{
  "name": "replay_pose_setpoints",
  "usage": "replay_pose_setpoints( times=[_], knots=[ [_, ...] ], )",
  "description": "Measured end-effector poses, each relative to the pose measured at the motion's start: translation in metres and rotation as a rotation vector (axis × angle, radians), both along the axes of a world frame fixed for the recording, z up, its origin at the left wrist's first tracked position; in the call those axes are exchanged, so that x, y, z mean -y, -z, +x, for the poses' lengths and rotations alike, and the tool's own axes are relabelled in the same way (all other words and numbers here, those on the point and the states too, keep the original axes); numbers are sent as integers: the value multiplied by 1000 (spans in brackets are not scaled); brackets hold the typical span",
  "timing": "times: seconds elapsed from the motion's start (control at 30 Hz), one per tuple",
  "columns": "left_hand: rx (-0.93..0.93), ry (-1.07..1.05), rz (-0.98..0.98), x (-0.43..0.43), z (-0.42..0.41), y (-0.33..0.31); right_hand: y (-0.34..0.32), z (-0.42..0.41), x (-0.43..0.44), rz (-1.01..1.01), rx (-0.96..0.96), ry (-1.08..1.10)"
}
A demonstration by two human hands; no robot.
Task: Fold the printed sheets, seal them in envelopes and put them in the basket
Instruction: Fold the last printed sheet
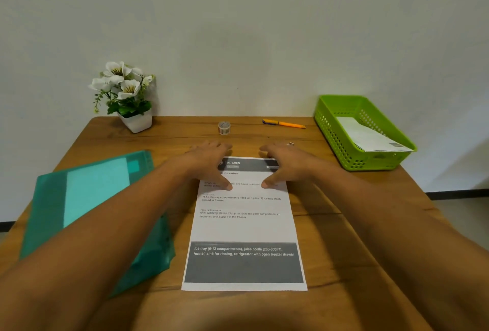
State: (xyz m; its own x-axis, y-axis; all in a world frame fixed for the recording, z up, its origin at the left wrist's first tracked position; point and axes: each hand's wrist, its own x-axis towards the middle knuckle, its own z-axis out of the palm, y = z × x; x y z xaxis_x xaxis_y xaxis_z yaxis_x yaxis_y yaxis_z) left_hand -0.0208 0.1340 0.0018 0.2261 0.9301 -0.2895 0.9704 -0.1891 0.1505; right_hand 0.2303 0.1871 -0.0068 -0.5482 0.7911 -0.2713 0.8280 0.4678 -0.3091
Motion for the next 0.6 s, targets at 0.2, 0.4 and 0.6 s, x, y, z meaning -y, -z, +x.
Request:
replay_pose_setpoints(
  times=[0.2, 0.4, 0.6],
  knots=[
    [-26, -10, 188, -1, 4, 1, -8, -16, 3, 122, 8, 4],
    [66, -26, 402, 8, 27, 8, -9, -45, 21, 255, -10, -58],
    [131, -63, 430, 19, 15, 14, -13, -38, 25, 152, 31, 6]
  ],
)
